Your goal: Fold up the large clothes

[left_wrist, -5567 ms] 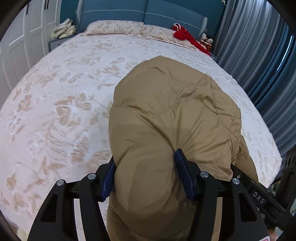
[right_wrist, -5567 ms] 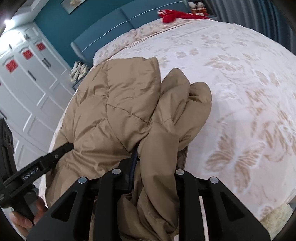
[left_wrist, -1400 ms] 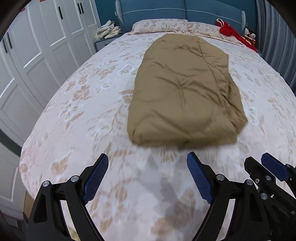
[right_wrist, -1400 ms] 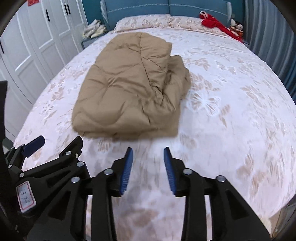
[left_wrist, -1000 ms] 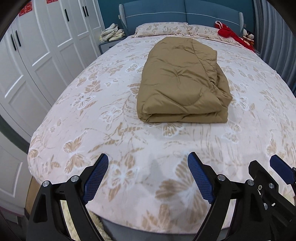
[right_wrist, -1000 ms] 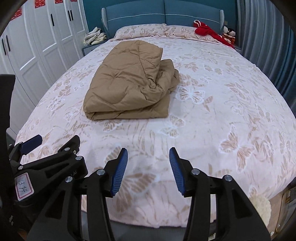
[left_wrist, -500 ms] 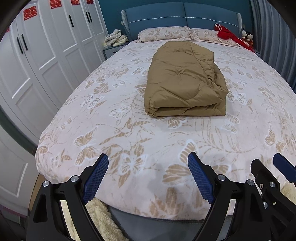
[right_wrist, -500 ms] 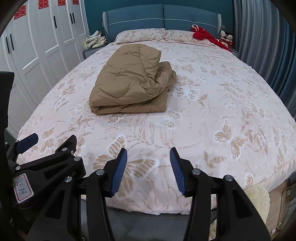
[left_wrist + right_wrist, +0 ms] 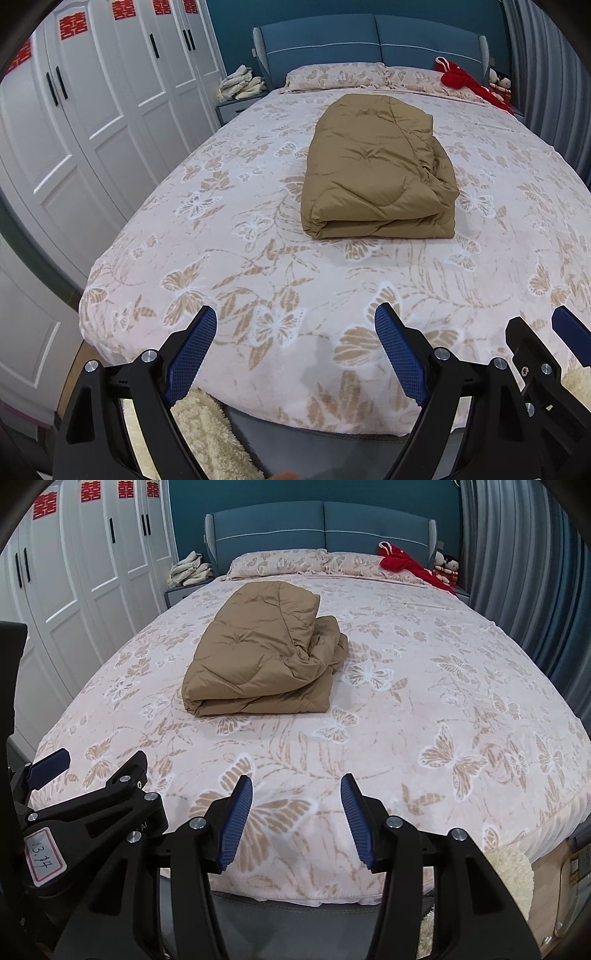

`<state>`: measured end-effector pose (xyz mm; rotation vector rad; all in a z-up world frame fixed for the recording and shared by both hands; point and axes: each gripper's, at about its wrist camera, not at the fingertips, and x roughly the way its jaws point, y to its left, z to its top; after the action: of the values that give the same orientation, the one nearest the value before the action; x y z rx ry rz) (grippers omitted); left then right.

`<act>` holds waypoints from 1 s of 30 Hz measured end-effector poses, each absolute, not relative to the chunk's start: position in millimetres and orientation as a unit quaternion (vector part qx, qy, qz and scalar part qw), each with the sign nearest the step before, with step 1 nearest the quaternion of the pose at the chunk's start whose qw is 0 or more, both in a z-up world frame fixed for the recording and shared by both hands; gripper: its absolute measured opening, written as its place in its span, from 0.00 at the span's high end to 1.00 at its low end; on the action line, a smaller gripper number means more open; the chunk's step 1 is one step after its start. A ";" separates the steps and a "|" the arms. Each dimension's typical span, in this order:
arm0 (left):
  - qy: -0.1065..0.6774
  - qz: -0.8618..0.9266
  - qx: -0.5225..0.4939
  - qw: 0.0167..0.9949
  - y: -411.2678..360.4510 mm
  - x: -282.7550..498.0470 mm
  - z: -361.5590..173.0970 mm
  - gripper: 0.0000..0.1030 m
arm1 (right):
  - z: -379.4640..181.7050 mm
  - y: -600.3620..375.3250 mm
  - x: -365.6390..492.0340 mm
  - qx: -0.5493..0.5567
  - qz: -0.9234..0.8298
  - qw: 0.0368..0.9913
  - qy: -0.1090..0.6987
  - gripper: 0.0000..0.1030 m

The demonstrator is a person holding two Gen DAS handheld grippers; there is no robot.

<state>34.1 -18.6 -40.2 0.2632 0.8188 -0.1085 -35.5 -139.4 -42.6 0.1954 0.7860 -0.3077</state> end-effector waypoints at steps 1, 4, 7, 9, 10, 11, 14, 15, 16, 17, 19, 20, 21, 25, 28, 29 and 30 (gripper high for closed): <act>0.395 -0.052 0.127 0.908 -18.3 34.0 -40.0 0.17 | -42.4 -138.6 -35.7 0.094 -0.150 0.908 0.380 0.53; 0.390 -0.048 0.126 0.911 -17.4 33.4 -39.6 0.17 | -41.4 -137.1 -35.8 0.089 -0.153 0.910 0.376 0.53; 0.393 -0.049 0.125 0.910 -16.9 33.6 -39.9 0.17 | -41.2 -136.9 -35.8 0.088 -0.153 0.911 0.373 0.49; 0.394 -0.044 0.122 0.910 -14.8 34.4 -39.9 0.17 | -41.2 -138.1 -36.0 0.087 -0.160 0.911 0.371 0.42; 0.394 -0.043 0.120 0.910 -13.6 35.1 -39.7 0.17 | -40.8 -138.8 -36.4 0.089 -0.159 0.911 0.369 0.40; 0.395 -0.043 0.118 0.910 -13.0 35.8 -39.4 0.17 | -40.4 -139.2 -36.6 0.090 -0.158 0.912 0.367 0.39; 0.397 -0.041 0.116 0.910 -12.4 36.6 -39.2 0.17 | -40.2 -138.3 -36.4 0.088 -0.159 0.913 0.366 0.39; 0.396 -0.041 0.117 0.910 -12.4 36.6 -39.2 0.17 | -40.4 -138.0 -36.2 0.088 -0.159 0.913 0.366 0.38; 0.395 -0.039 0.118 0.910 -12.2 36.5 -39.3 0.17 | -40.4 -137.8 -36.2 0.088 -0.159 0.913 0.366 0.36; 0.396 -0.038 0.118 0.910 -11.7 36.8 -39.2 0.17 | -40.6 -137.7 -36.1 0.088 -0.162 0.912 0.366 0.35; 0.396 -0.037 0.113 0.911 -9.4 37.5 -38.7 0.17 | -40.4 -138.5 -36.3 0.089 -0.165 0.912 0.364 0.28; 0.396 -0.036 0.111 0.911 -8.3 38.0 -38.6 0.17 | -40.3 -139.5 -36.6 0.091 -0.165 0.913 0.362 0.26; 0.397 -0.035 0.108 0.911 -7.2 38.3 -38.4 0.17 | -40.8 -140.5 -37.2 0.093 -0.165 0.913 0.361 0.23; 0.395 -0.031 0.101 0.913 -2.8 39.3 -37.7 0.17 | -40.8 -142.6 -38.8 0.098 -0.169 0.915 0.353 0.12; 0.396 -0.031 0.094 0.913 0.0 40.3 -37.7 0.17 | -41.3 -144.5 -39.5 0.104 -0.170 0.915 0.350 0.10; 0.396 -0.030 0.094 0.913 0.6 40.8 -37.9 0.17 | -41.6 -144.3 -39.5 0.105 -0.170 0.915 0.350 0.10; 0.395 -0.028 0.094 0.913 0.9 40.6 -38.0 0.17 | -41.6 -144.4 -39.2 0.105 -0.170 0.915 0.350 0.10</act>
<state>40.6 0.9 -38.0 0.1944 0.8133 -0.0584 -39.2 -144.4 -41.6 0.2160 0.7208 -0.3499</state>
